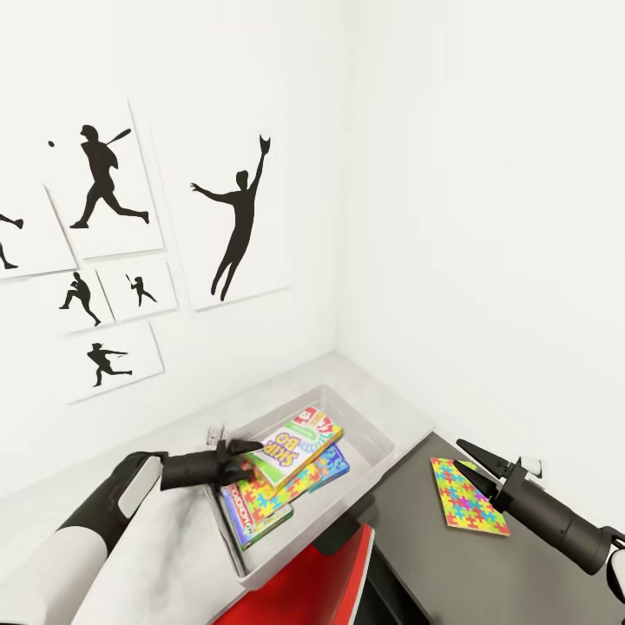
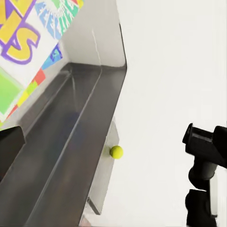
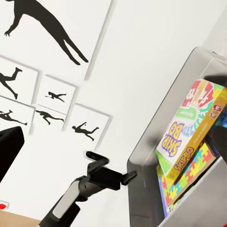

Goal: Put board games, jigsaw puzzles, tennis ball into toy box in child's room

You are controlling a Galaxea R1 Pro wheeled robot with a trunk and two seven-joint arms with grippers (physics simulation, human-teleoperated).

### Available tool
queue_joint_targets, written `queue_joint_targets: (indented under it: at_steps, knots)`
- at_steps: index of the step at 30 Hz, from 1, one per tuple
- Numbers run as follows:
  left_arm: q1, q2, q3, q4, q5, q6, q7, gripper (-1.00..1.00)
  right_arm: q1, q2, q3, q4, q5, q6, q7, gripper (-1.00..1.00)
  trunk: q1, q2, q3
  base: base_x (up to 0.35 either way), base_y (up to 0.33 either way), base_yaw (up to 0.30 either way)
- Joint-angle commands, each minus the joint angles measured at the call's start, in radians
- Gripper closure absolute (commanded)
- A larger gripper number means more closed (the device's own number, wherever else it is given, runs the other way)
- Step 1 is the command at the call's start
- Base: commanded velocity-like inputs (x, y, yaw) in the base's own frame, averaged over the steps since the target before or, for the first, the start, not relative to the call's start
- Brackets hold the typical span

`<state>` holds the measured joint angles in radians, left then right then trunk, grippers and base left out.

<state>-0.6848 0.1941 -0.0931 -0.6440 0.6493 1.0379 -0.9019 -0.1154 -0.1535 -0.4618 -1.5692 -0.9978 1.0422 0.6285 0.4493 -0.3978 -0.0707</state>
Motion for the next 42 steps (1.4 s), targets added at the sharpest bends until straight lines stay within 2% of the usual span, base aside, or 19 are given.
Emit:
queue_joint_targets:
  at_steps: [1, 3, 7, 12, 15, 19, 30, 42]
  knots:
    - [-0.001, 0.010, -0.004, 0.000, 0.000, 0.004, -0.032, -1.00, -0.001, 0.000, -0.001, 0.000, 0.005, 0.005, 0.006, -1.00, 0.001, -0.002, -0.002, 0.000, 0.000, 0.000]
    - [-0.001, 0.027, -0.005, -0.002, 0.001, 0.005, -0.092, -1.00, -0.001, 0.000, -0.001, 0.000, 0.005, 0.005, 0.006, -1.00, 0.001, -0.002, -0.002, 0.000, 0.000, 0.000]
    - [-0.001, 0.042, -0.010, -0.004, -0.001, 0.004, -0.201, -1.00, -0.001, 0.000, -0.001, 0.000, 0.005, 0.005, 0.007, -1.00, 0.001, -0.002, -0.002, 0.000, 0.000, 0.000]
    - [-0.001, 0.060, -0.009, -0.013, -0.002, 0.001, -0.245, -1.00, -0.001, 0.000, -0.001, 0.000, 0.005, 0.005, 0.007, -1.00, 0.001, -0.002, -0.002, 0.000, 0.000, 0.000]
    - [0.000, 0.075, -0.009, -0.066, -0.001, 0.001, -0.267, -1.00, -0.001, 0.000, -0.001, 0.000, 0.005, 0.005, 0.008, -1.00, 0.001, -0.002, -0.002, 0.000, 0.000, 0.000]
    - [0.005, 0.081, -0.010, -0.140, -0.002, 0.000, -0.325, -1.00, -0.001, 0.001, -0.002, 0.000, 0.005, 0.005, 0.008, -1.00, 0.001, -0.002, -0.002, -0.088, 0.013, 0.000]
    - [0.011, 0.087, -0.010, -0.217, -0.003, -0.007, -0.342, -1.00, -0.001, 0.002, -0.002, 0.000, 0.005, 0.005, 0.009, -1.00, 0.001, -0.002, 0.008, -0.272, 0.083, -0.096]
    - [0.013, 0.087, -0.007, -0.245, -0.010, -0.026, -0.342, -1.00, -0.001, 0.002, -0.003, 0.000, 0.005, 0.005, 0.010, -1.00, 0.001, -0.002, 0.024, -0.034, 0.006, -0.168]
